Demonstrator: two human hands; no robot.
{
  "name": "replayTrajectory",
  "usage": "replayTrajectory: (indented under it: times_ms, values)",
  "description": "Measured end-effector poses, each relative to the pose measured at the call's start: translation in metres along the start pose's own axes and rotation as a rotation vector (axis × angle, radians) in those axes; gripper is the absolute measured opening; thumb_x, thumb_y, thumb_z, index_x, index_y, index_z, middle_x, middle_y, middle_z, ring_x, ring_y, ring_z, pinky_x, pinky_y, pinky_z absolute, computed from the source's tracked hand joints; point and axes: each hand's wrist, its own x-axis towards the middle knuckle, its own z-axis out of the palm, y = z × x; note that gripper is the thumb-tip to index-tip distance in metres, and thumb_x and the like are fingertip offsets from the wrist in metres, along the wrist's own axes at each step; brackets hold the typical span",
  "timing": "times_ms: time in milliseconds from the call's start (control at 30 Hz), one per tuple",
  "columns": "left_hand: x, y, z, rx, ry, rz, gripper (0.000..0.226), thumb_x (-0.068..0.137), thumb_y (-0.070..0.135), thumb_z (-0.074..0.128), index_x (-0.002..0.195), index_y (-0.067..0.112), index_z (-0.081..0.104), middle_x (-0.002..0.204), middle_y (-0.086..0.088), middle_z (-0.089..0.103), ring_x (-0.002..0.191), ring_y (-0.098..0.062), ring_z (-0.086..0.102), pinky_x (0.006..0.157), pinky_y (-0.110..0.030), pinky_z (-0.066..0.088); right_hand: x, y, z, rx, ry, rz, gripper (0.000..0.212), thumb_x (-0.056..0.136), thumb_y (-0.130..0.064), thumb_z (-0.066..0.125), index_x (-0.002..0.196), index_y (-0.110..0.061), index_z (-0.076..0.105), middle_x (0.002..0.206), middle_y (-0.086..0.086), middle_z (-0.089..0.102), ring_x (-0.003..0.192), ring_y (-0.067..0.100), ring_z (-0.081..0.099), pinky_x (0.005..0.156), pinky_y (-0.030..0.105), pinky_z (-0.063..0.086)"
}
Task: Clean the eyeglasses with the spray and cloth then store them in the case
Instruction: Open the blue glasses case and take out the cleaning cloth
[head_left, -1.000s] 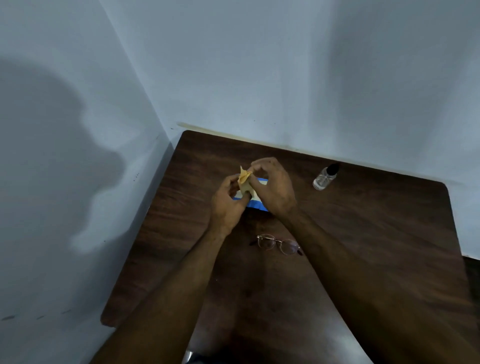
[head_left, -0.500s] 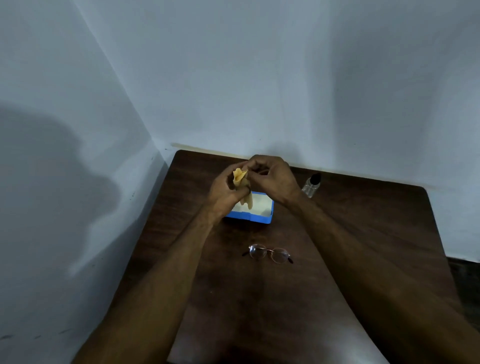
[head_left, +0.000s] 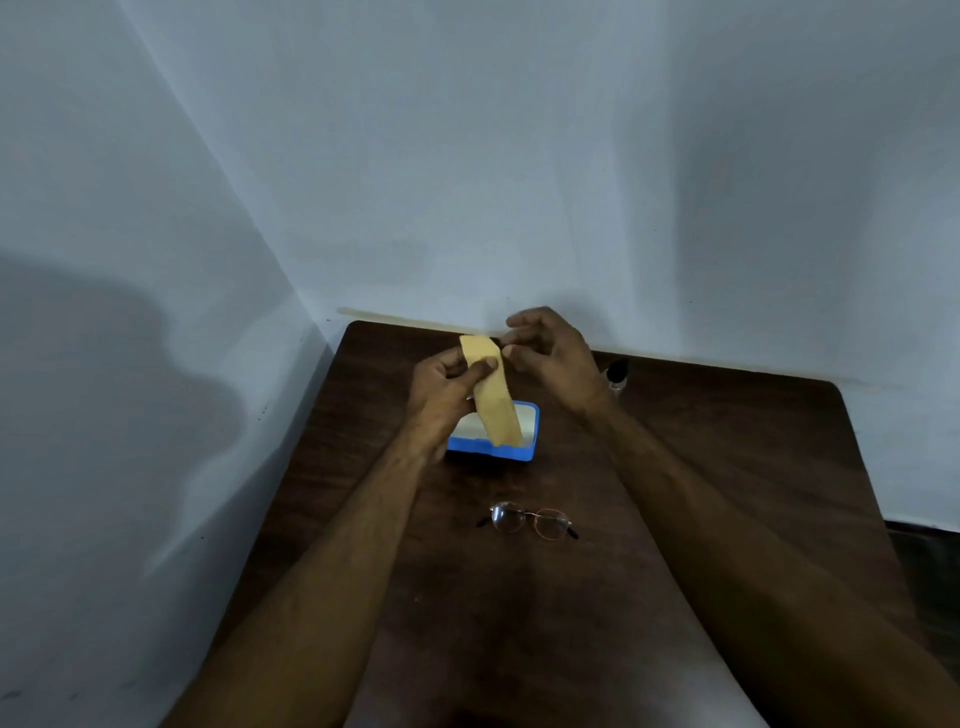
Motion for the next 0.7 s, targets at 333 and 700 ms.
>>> replayTrajectory:
  times_ms: [333,700]
  values:
    - [0.002,-0.008,0.003,-0.190,0.177,-0.089,0.013,0.102,0.009,0.065,0.111,0.005,0.075,0.097,-0.014,0.081,0.086,-0.026,0.080,0.082,-0.043,0.062,-0.045,0.041,0.022,0.198,-0.034,0.254,0.030,0.088,-0.008,0.080,0.117,-0.004,0.072,0.108,0.009,0.077,0.091,0.018,0.076,0.069,0.029,0.062]
    - [-0.034,-0.027,-0.010,0.386,0.069,0.448,0.021,0.094,0.010,0.076,0.110,0.024,0.079,0.107,0.012,0.079,0.105,-0.002,0.073,0.093,-0.021,0.056,-0.043,0.051,0.048,0.477,0.064,0.643,0.022,0.094,-0.011,0.071,0.111,0.003,0.073,0.107,0.021,0.075,0.092,0.029,0.074,0.066,0.036,0.061]
